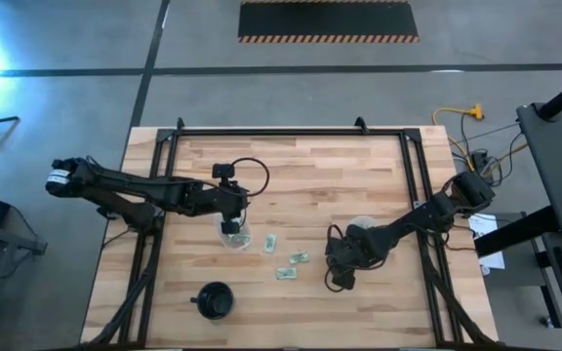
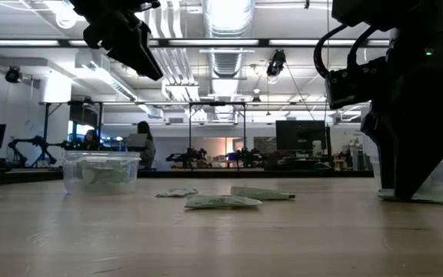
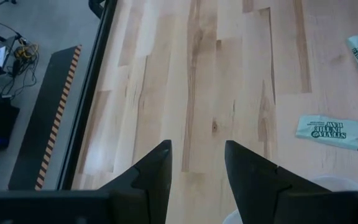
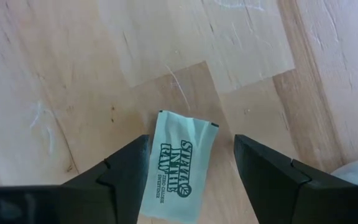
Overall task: Pick and place Stevia / Truvia into bins
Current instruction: Put the stevia packet into the round transparent container
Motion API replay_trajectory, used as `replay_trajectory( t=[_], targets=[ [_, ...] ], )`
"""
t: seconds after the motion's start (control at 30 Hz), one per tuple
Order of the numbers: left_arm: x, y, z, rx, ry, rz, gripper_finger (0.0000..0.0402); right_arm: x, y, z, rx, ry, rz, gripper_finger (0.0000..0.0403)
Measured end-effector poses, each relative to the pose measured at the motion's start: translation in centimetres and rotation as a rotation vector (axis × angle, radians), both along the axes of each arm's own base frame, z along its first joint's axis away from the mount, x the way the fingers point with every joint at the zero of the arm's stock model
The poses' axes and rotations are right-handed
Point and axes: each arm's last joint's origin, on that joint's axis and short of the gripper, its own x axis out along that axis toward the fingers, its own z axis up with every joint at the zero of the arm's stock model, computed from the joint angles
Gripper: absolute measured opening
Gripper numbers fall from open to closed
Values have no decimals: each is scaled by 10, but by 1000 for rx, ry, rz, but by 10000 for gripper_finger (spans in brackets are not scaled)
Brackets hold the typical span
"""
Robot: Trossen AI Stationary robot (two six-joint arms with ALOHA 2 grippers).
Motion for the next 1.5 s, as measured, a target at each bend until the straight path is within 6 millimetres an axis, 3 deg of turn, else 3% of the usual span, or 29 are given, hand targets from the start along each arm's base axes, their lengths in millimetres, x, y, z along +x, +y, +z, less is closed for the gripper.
replay_trajectory(
  t=[1.1, 1.5],
  targets=[
    [0, 0, 0, -1, 0, 1, 132, 2, 1, 1, -7, -15, 43, 26],
    [-1, 0, -3, 0, 10, 0, 132, 2, 1, 1, -3, -23, 43, 9]
  ],
)
